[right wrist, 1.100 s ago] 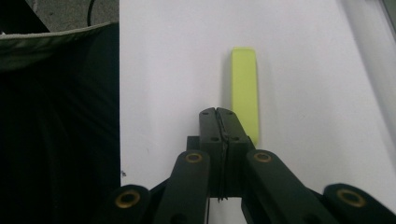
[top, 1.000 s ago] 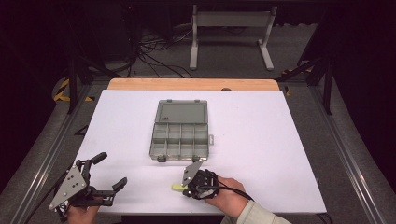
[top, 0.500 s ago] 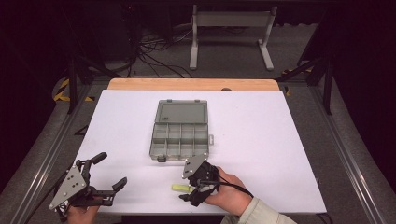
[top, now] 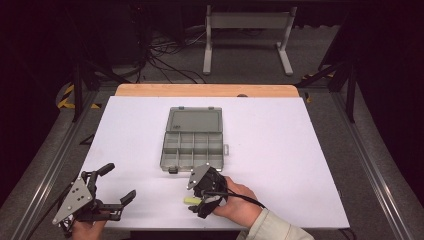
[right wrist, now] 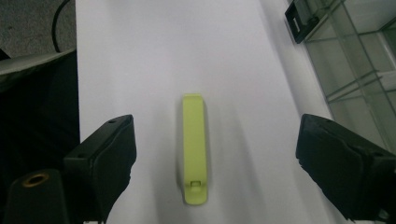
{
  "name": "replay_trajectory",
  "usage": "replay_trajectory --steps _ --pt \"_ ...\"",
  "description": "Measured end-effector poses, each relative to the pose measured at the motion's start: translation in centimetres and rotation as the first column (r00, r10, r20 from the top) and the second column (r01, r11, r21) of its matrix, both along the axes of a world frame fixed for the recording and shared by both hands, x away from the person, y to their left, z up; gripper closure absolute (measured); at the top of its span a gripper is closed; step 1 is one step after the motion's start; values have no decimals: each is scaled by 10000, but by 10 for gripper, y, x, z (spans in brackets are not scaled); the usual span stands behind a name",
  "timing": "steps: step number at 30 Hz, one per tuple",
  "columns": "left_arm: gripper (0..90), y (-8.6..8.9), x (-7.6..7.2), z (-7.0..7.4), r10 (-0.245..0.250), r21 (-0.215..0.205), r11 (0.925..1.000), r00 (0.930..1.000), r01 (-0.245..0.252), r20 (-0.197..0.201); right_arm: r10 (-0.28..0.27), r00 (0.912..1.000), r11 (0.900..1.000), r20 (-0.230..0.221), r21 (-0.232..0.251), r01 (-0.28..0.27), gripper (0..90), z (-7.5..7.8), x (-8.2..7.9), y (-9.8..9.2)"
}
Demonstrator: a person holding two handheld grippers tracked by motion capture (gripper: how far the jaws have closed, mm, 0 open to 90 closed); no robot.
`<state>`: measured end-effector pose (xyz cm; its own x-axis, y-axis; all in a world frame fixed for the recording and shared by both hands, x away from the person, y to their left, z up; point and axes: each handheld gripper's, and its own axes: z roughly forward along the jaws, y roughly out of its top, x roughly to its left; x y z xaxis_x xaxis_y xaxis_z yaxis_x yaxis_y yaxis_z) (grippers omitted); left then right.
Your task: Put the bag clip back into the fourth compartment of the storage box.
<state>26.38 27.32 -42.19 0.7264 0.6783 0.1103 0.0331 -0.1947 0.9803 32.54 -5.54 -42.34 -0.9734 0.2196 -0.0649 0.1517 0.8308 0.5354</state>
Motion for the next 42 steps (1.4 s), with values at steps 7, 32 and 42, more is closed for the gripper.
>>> replay_trajectory --steps 7,32,42 --pt "13 0 0 0 0 4 10000 10000 0 -6 198 9996 9993 -218 -305 -205 211 -7 3 6" --pt "13 0 0 0 22 -5 10000 10000 -22 -3 652 9959 9938 -633 -855 -705 773 -13 1 13" --pt "13 0 0 0 22 23 10000 10000 -22 -6 684 9963 9943 -526 -786 -724 779 -7 -1 11"
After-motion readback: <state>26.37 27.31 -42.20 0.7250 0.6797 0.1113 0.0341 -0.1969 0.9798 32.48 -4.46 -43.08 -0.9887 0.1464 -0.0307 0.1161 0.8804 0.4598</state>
